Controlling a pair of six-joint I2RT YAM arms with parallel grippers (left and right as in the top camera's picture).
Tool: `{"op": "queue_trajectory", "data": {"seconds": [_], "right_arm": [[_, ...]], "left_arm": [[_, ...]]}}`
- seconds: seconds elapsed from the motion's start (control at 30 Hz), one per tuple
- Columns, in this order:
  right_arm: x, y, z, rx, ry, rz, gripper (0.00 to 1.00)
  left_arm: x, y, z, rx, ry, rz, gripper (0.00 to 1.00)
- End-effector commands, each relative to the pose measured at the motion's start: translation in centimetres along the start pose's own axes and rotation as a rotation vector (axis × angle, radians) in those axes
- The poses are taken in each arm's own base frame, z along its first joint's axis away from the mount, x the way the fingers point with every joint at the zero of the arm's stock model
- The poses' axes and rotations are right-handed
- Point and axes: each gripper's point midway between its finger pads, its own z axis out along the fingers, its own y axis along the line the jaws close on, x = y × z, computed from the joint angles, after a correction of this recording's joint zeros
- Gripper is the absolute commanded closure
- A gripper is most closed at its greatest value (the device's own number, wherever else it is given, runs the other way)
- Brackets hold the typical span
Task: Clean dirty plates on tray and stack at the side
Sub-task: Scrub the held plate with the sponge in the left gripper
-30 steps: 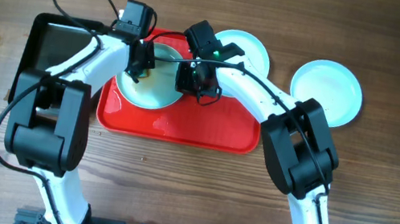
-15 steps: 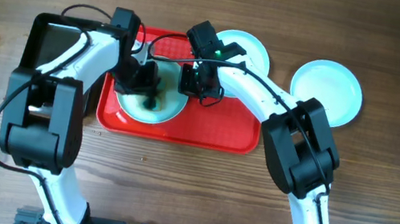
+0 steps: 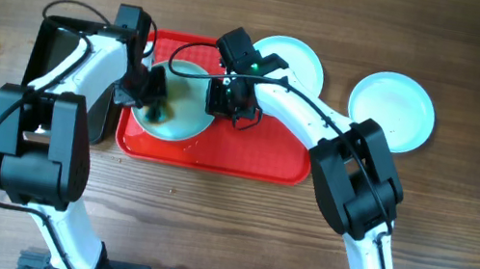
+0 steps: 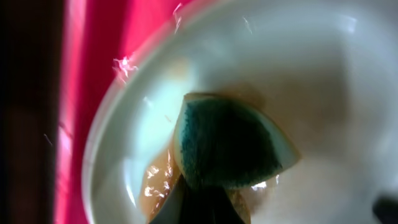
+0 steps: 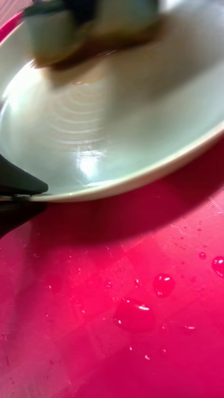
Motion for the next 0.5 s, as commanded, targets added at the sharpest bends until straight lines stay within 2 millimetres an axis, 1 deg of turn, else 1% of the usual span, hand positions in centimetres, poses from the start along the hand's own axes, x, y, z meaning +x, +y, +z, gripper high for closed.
{"op": "queue_trajectory", "data": {"seconds": [0.0, 0.1, 0.2, 0.27, 0.33, 0.4, 0.47], "right_arm": [[-0.1, -1.7, 0.7, 0.048, 0.012, 0.007, 0.96], [-0.1, -1.7, 0.7, 0.048, 0.012, 0.007, 0.96], [-0.1, -1.7, 0.7, 0.048, 0.012, 0.006, 0.96], [-0.1, -1.7, 0.7, 0.048, 0.012, 0.006, 0.96], [-0.1, -1.7, 0.7, 0.047, 0.012, 0.003, 0.96], [-0.1, -1.7, 0.7, 0.048, 0.012, 0.003, 0.96], [-0.1, -1.7, 0.7, 0.047, 0.012, 0.003, 0.96]], "left_arm": [[-3.0, 3.1, 1.3, -0.190, -0.142, -0.042, 0.96], [-5.0, 2.9, 0.8, -0.210, -0.250, -0.143, 0.96], [-6.0, 1.9, 0.7, -0.175, -0.303, -0.182, 0.96], [-6.3, 0.0, 0.8, -0.099, -0.308, -0.163, 0.96], [-6.0, -2.1, 1.0, -0.013, -0.285, -0.127, 0.96], [-5.5, -4.3, 1.1, 0.084, -0.250, -0.069, 0.96], [-4.5, -6.8, 1.0, 0.221, -0.192, -0.037, 0.96]]}}
